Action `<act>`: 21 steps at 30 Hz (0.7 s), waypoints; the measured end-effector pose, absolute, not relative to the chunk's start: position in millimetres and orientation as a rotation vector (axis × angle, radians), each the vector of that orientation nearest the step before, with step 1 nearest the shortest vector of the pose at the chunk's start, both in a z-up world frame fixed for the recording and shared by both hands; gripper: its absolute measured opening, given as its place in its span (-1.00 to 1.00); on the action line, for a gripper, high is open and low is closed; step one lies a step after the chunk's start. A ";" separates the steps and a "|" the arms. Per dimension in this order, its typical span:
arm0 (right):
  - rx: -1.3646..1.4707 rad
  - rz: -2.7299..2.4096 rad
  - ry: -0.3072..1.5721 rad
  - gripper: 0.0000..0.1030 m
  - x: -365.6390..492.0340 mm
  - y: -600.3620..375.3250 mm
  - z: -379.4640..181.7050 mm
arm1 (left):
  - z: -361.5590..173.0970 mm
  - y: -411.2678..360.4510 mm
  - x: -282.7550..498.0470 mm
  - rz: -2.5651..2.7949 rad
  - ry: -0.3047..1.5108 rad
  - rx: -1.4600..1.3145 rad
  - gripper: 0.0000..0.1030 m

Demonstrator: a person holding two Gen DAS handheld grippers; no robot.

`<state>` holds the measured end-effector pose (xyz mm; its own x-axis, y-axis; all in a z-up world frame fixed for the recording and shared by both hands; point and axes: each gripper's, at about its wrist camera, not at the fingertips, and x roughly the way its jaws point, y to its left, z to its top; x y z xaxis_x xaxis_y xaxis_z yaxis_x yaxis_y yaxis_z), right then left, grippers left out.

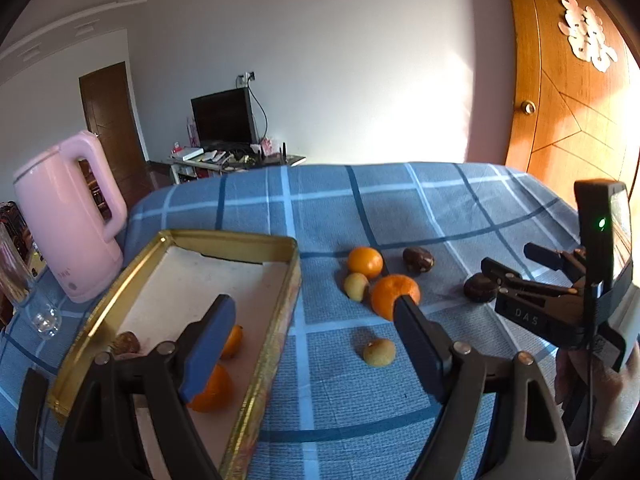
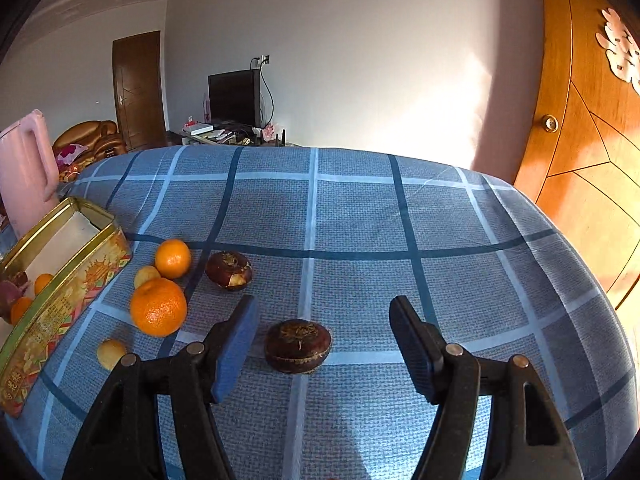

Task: Organize fruits
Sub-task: 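Grasp a small yellow round fruit with the left tool while the right tool grasps a brown round fruit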

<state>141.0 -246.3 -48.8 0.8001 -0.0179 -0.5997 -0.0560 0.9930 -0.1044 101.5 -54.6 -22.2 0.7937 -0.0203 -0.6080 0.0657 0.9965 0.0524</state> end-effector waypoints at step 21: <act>-0.154 0.066 0.855 -0.10 175.4 -242.2 -84.0 | -76.8 -88.8 135.6 -0.097 0.760 0.165 0.39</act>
